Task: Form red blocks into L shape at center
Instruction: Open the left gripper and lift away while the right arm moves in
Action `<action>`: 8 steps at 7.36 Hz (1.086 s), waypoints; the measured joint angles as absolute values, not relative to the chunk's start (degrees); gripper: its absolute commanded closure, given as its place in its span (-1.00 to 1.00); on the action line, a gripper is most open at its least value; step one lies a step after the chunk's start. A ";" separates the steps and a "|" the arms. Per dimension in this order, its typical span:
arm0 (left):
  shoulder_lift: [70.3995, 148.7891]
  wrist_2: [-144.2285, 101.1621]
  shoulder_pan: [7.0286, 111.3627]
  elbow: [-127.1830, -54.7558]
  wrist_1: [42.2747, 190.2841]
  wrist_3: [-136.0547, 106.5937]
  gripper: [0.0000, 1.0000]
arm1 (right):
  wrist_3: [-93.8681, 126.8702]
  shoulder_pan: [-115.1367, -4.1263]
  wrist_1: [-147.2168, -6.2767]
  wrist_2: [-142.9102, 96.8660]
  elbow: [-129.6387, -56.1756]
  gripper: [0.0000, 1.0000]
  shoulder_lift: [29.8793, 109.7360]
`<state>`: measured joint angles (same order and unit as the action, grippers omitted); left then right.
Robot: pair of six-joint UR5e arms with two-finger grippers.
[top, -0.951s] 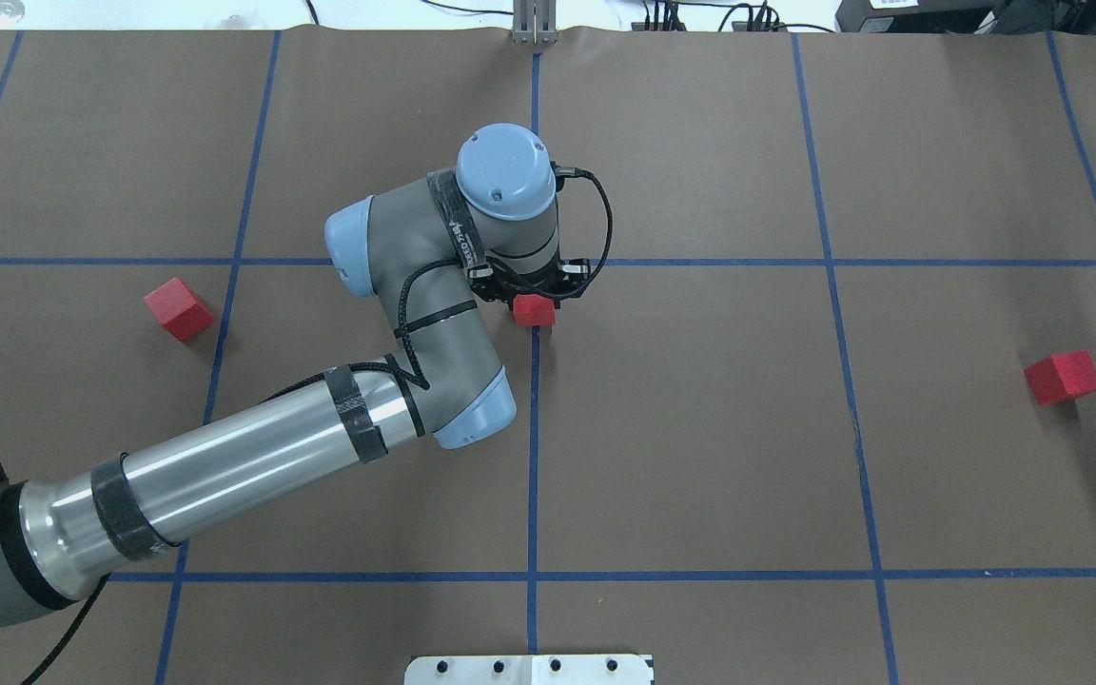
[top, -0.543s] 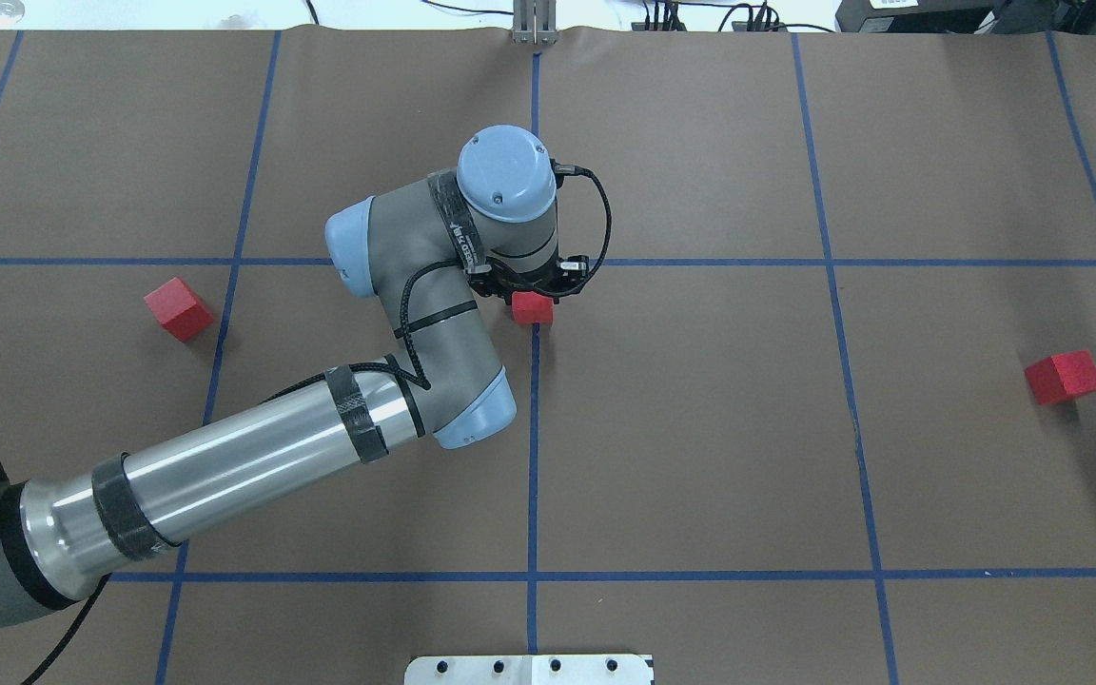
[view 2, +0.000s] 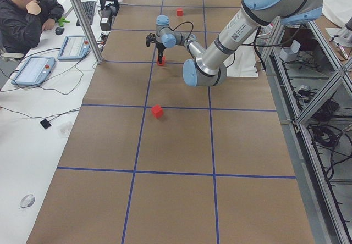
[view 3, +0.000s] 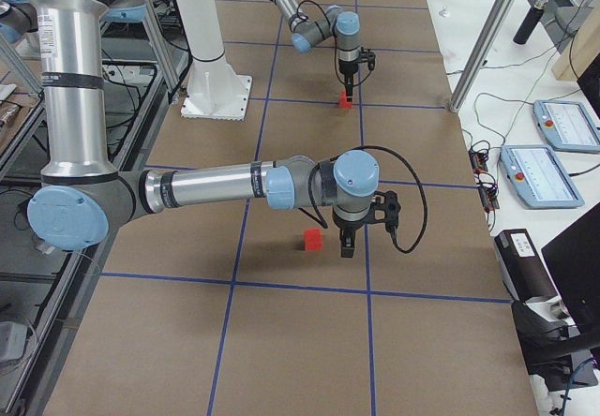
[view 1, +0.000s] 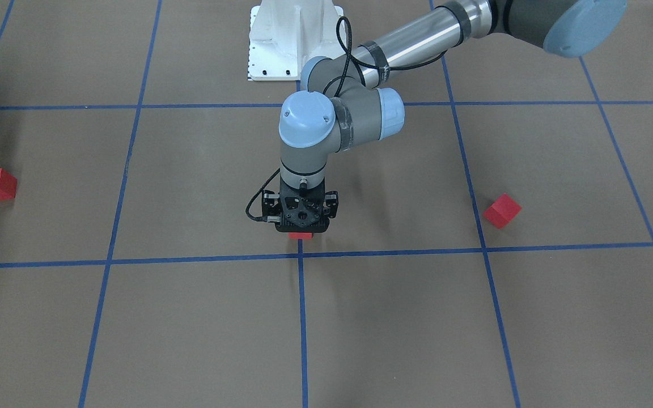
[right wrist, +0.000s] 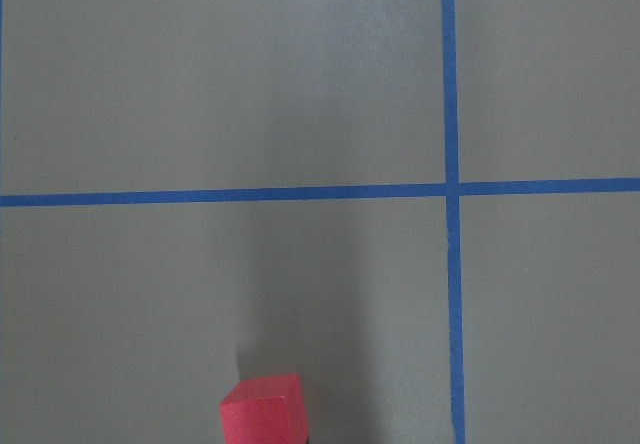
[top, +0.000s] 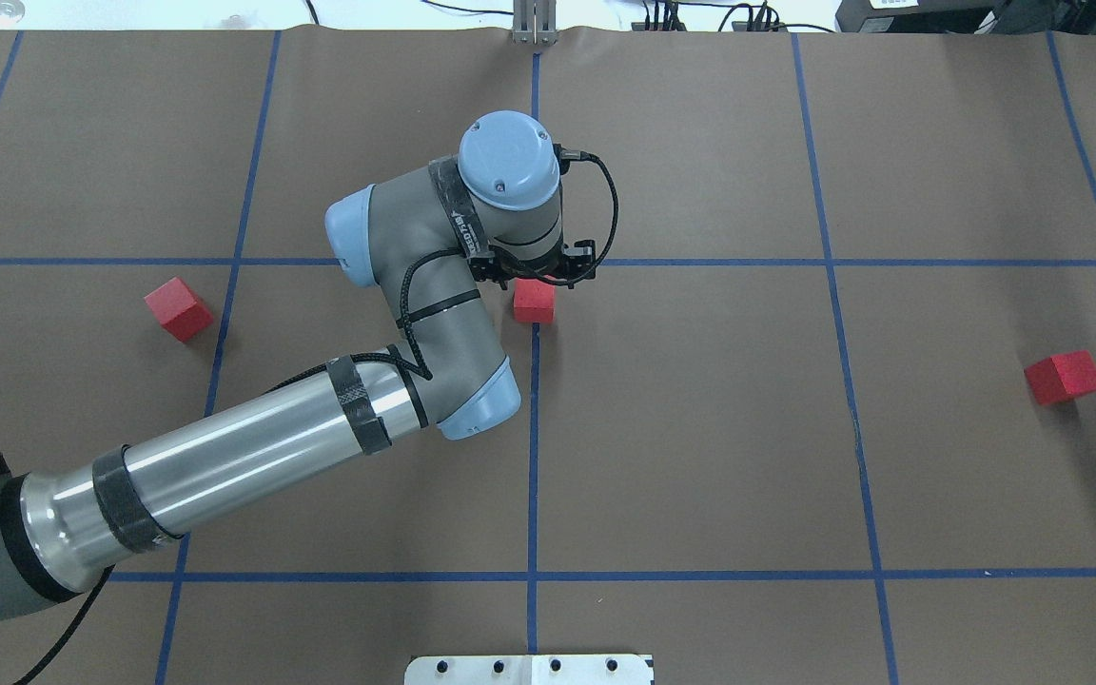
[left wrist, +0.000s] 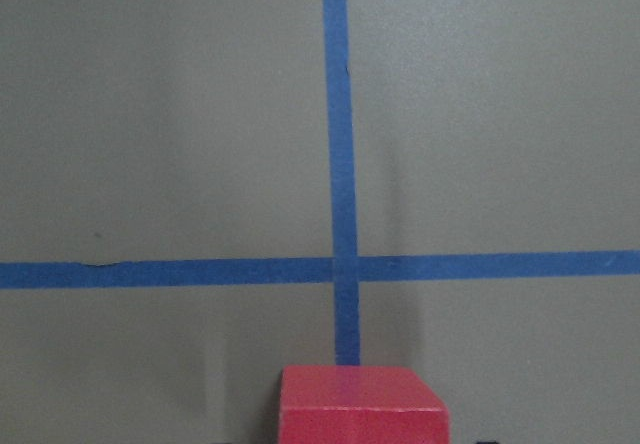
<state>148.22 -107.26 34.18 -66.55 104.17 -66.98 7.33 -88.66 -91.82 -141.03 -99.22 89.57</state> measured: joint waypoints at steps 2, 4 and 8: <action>148.72 -110.01 38.53 -68.75 102.38 -66.95 -0.78 | 7.35 -88.34 -91.84 -139.47 -99.61 -0.99 87.21; 147.39 -115.07 44.90 -72.61 98.30 -66.84 -0.98 | 8.36 -87.40 -91.15 -138.63 -99.97 -0.99 86.96; 134.19 -117.00 52.34 -84.14 96.60 -59.06 -0.99 | 19.36 -72.94 -78.39 -132.03 -100.14 -0.98 90.22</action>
